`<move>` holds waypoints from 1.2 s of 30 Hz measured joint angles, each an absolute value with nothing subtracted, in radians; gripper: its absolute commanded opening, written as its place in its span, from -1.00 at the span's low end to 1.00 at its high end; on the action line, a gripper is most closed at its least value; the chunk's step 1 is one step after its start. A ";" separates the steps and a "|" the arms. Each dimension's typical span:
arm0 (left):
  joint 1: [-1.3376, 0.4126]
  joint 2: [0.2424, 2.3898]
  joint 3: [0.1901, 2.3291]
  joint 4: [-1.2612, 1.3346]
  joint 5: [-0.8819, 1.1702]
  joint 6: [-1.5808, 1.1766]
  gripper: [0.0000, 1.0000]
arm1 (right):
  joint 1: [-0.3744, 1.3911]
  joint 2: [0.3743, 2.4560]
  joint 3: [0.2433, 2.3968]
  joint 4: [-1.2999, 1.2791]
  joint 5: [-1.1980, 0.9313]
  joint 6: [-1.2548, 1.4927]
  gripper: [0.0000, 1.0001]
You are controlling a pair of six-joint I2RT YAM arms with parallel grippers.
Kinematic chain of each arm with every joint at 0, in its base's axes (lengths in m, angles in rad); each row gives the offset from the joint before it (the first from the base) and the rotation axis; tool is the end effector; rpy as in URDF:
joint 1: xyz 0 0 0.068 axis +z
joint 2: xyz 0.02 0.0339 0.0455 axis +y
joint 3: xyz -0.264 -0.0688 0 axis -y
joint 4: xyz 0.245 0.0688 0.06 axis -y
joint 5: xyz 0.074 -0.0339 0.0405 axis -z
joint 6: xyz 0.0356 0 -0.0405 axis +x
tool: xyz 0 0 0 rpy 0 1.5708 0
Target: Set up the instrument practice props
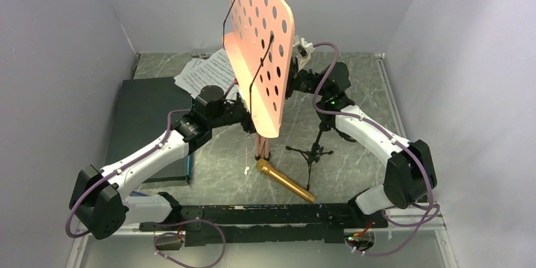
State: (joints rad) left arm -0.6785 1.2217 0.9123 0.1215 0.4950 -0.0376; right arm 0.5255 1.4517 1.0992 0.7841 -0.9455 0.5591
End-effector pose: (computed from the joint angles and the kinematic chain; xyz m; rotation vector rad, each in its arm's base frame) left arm 0.2111 -0.1919 0.3245 0.9223 1.5863 -0.9461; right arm 0.2670 0.1882 0.3870 -0.9016 1.1687 1.4348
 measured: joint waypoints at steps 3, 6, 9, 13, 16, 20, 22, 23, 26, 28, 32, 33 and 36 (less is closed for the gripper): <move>-0.679 1.222 0.915 0.115 0.491 -0.038 -0.95 | 0.525 1.452 1.101 0.782 -0.946 0.557 -1.00; -0.680 1.222 0.916 0.112 0.481 -0.039 -0.72 | 0.525 1.455 1.111 0.765 -0.949 0.551 -1.00; -0.681 1.222 0.919 0.107 0.470 -0.042 -0.21 | 0.525 1.456 1.121 0.742 -0.949 0.535 -1.00; -0.681 1.221 0.920 0.106 0.445 -0.031 0.23 | 0.525 1.456 1.136 0.705 -0.948 0.500 -1.00; -0.681 1.216 0.920 0.098 0.410 0.002 0.46 | 0.527 1.456 1.143 0.688 -0.941 0.476 -1.00; -0.680 1.203 0.920 0.083 0.366 0.030 0.63 | 0.527 1.456 1.148 0.667 -0.922 0.452 -1.00; -0.680 1.192 0.920 0.070 0.350 0.037 0.68 | 0.527 1.456 1.153 0.651 -0.918 0.443 -1.00; -0.680 1.184 0.919 0.061 0.343 0.039 0.71 | 0.527 1.456 1.157 0.641 -0.916 0.437 -1.00; -0.680 1.146 0.907 0.038 0.326 0.042 0.73 | 0.527 1.456 1.163 0.623 -0.908 0.422 -1.00; -0.679 1.114 0.902 0.033 0.319 0.042 0.71 | 0.527 1.456 1.166 0.613 -0.906 0.413 -1.00; -0.673 1.067 0.888 -0.003 0.324 0.041 0.62 | 0.527 1.456 1.175 0.595 -0.908 0.402 -1.00; -0.669 1.061 0.885 -0.009 0.331 0.040 0.59 | 0.527 1.456 1.177 0.590 -0.910 0.398 -1.00; -0.648 1.049 0.876 -0.013 0.352 0.036 0.53 | 0.527 1.456 1.179 0.584 -0.910 0.394 -1.00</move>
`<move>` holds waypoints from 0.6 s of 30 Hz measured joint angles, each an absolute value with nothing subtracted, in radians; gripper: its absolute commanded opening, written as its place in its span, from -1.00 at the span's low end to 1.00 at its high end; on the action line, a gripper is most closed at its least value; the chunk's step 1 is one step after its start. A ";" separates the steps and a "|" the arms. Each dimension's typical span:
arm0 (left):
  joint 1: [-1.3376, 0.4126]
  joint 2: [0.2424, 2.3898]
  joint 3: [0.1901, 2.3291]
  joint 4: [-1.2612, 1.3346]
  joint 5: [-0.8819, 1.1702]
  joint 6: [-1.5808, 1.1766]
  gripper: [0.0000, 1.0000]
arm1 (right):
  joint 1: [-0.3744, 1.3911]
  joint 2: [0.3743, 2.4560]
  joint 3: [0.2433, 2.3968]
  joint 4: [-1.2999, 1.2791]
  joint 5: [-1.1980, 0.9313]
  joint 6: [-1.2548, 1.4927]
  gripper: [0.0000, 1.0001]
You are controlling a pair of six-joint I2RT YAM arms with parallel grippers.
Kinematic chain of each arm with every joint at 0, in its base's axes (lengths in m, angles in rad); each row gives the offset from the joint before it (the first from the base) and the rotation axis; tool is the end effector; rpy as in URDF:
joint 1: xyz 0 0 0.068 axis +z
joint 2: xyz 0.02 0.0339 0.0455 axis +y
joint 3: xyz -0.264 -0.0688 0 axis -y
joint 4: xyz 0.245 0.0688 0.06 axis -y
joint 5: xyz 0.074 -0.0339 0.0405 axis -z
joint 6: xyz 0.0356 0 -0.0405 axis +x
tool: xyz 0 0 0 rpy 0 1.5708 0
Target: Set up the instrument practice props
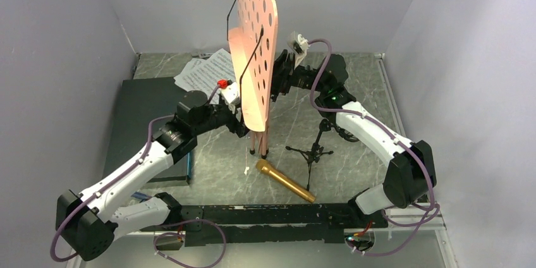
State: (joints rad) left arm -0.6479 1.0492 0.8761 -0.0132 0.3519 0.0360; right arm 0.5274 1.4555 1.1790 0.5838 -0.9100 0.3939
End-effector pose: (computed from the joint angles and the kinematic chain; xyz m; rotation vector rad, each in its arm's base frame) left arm 0.1885 -0.1581 0.3394 0.8476 1.5957 -0.7494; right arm 0.2737 0.1919 0.3956 -0.9276 1.2050 1.3220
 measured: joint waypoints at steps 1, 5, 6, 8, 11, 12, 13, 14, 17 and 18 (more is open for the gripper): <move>-0.640 1.045 0.871 -0.011 0.358 0.032 0.50 | 0.527 1.456 1.179 0.583 -0.910 0.393 -1.00; -0.604 1.033 0.847 0.009 0.396 0.010 0.39 | 0.529 1.456 1.179 0.583 -0.916 0.390 -1.00; -0.596 1.031 0.841 0.017 0.405 0.002 0.34 | 0.529 1.456 1.179 0.583 -0.917 0.389 -1.00; -0.579 1.032 0.834 0.028 0.429 -0.012 0.15 | 0.530 1.456 1.179 0.583 -0.920 0.389 -1.00; -0.556 1.046 0.830 0.058 0.470 -0.031 0.02 | 0.532 1.456 1.179 0.584 -0.922 0.389 -1.00; -0.549 1.056 0.829 0.073 0.485 -0.037 0.02 | 0.532 1.456 1.179 0.584 -0.923 0.389 -1.00; -0.544 1.066 0.829 0.084 0.498 -0.042 0.03 | 0.532 1.456 1.179 0.584 -0.923 0.388 -1.00; -0.540 1.078 0.829 0.094 0.509 -0.045 0.04 | 0.532 1.456 1.179 0.584 -0.923 0.388 -1.00; -0.535 1.106 0.823 0.119 0.537 -0.048 0.03 | 0.532 1.456 1.181 0.583 -0.925 0.388 -1.00; -0.535 1.113 0.818 0.128 0.549 -0.049 0.02 | 0.532 1.456 1.181 0.583 -0.926 0.388 -1.00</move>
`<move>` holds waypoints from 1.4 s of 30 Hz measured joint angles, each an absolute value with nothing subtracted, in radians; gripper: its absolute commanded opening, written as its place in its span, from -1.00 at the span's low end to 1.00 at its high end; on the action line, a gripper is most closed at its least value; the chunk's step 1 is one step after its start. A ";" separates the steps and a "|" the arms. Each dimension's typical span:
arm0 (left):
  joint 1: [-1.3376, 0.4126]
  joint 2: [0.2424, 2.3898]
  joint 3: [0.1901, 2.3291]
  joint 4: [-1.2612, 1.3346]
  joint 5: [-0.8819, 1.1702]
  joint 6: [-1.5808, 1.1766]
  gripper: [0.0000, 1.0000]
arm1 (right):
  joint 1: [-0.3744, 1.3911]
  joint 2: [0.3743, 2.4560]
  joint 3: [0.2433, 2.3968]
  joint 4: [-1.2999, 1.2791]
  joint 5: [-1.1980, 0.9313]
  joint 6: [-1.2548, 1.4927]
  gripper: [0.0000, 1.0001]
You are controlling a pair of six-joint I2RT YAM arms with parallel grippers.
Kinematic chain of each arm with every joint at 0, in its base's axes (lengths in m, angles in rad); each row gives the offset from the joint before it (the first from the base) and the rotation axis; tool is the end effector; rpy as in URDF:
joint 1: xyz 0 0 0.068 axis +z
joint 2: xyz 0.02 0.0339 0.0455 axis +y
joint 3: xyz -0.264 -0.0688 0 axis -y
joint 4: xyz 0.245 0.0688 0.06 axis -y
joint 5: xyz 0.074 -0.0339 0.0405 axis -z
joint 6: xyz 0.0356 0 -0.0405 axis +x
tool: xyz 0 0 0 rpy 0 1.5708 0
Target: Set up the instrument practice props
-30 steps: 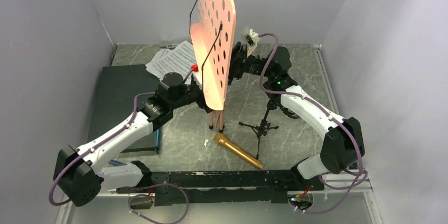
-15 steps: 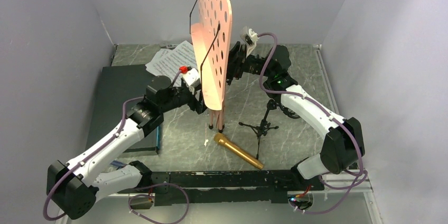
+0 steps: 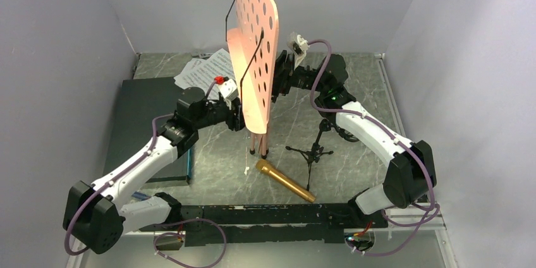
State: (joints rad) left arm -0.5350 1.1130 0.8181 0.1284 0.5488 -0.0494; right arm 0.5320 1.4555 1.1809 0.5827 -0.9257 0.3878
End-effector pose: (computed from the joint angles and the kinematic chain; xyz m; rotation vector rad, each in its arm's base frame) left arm 0.2126 -0.1476 0.3192 0.8253 1.5985 -0.8982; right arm 0.2722 0.1932 0.3960 -0.9489 1.1954 1.3290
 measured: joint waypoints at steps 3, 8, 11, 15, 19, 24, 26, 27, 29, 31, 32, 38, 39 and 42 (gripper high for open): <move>-0.535 1.129 0.807 0.155 0.572 -0.050 -0.08 | 0.532 1.456 1.182 0.582 -0.930 0.388 -1.00; -0.535 1.159 0.806 0.184 0.584 -0.059 -0.45 | 0.532 1.456 1.190 0.570 -0.950 0.385 -1.00; -0.533 1.171 0.806 0.191 0.590 -0.064 -0.89 | 0.532 1.456 1.192 0.569 -0.956 0.384 -1.00; -0.533 1.172 0.806 0.196 0.591 -0.056 -0.95 | 0.531 1.456 1.193 0.564 -0.953 0.381 -1.00; -0.533 1.172 0.806 0.196 0.587 -0.056 -0.95 | 0.531 1.458 1.198 0.557 -0.953 0.381 -1.00; -0.533 1.167 0.802 0.196 0.556 -0.057 -0.95 | 0.532 1.477 1.215 0.562 -0.950 0.387 -1.00; -0.535 1.167 0.802 0.197 0.541 -0.057 -0.95 | 0.532 1.487 1.227 0.562 -0.950 0.393 -1.00; -0.536 1.167 0.802 0.197 0.527 -0.056 -0.95 | 0.532 1.496 1.237 0.562 -0.950 0.394 -1.00; -0.536 1.167 0.802 0.199 0.505 -0.056 -0.95 | 0.532 1.505 1.248 0.562 -0.951 0.397 -1.00; -0.536 1.167 0.801 0.206 0.480 -0.052 -0.95 | 0.533 1.519 1.264 0.562 -0.950 0.400 -1.00; -0.537 1.167 0.799 0.210 0.469 -0.044 -0.95 | 0.533 1.523 1.269 0.562 -0.949 0.401 -1.00; -0.540 1.167 0.783 0.249 0.409 -0.007 -0.95 | 0.534 1.538 1.290 0.569 -0.942 0.402 -1.00; -0.541 1.167 0.781 0.253 0.397 0.001 -0.95 | 0.534 1.543 1.295 0.569 -0.940 0.402 -1.00; -0.542 1.167 0.776 0.264 0.364 0.019 -0.95 | 0.534 1.554 1.310 0.570 -0.927 0.400 -1.00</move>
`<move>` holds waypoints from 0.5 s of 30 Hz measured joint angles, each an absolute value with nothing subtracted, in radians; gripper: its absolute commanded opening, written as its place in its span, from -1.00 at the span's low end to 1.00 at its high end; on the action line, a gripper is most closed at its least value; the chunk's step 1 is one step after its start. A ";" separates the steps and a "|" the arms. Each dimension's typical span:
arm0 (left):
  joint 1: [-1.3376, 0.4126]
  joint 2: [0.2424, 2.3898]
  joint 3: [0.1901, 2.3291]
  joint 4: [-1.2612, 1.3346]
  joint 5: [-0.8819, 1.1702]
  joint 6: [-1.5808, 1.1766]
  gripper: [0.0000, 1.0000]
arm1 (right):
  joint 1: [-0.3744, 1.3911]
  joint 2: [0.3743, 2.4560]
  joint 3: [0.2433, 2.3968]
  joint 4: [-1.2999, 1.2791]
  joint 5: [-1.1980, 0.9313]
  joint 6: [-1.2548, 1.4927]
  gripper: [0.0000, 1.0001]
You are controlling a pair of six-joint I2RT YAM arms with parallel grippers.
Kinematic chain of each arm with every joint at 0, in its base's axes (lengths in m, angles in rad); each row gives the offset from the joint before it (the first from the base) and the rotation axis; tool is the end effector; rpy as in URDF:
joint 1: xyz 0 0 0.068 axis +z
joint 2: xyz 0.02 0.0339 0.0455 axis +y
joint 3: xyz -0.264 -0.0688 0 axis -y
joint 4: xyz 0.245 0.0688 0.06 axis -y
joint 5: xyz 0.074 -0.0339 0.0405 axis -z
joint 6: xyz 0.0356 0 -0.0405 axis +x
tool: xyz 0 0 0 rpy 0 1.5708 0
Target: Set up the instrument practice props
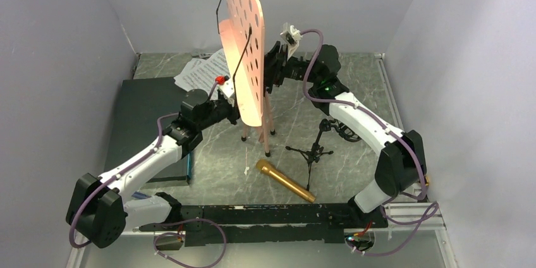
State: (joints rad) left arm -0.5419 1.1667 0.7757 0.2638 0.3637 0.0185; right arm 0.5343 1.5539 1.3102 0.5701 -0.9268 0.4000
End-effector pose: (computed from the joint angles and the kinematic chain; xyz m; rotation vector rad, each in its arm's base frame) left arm 0.2265 -0.1511 0.3047 0.7418 1.5729 -0.6959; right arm 0.2937 0.2069 0.4072 -0.9480 1.1828 1.3358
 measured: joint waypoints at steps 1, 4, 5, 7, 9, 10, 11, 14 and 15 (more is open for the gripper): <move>-0.542 1.167 0.774 0.267 0.355 0.023 -0.95 | 0.534 1.557 1.314 0.570 -0.921 0.400 -1.00; -0.544 1.166 0.767 0.277 0.329 0.035 -0.95 | 0.534 1.566 1.327 0.569 -0.915 0.400 -1.00; -0.544 1.166 0.764 0.281 0.322 0.040 -0.95 | 0.534 1.571 1.335 0.569 -0.913 0.400 -1.00; -0.544 1.162 0.757 0.287 0.306 0.046 -0.95 | 0.534 1.580 1.348 0.569 -0.909 0.402 -1.00; -0.545 1.158 0.756 0.284 0.294 0.050 -0.95 | 0.538 1.584 1.354 0.569 -0.901 0.405 -1.00; -0.545 1.157 0.756 0.281 0.289 0.053 -0.95 | 0.539 1.584 1.355 0.569 -0.897 0.404 -1.00; -0.545 1.156 0.756 0.279 0.286 0.059 -0.95 | 0.540 1.584 1.355 0.569 -0.895 0.404 -1.00; -0.545 1.149 0.754 0.268 0.270 0.069 -0.95 | 0.540 1.584 1.359 0.569 -0.889 0.403 -1.00; -0.546 1.147 0.752 0.268 0.263 0.072 -0.95 | 0.541 1.584 1.359 0.569 -0.886 0.403 -1.00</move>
State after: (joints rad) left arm -0.5461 1.1465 0.7517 0.2680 0.2630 0.0715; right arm 0.5407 1.5845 1.3586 0.5690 -0.8864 0.4034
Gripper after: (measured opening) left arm 0.103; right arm 0.324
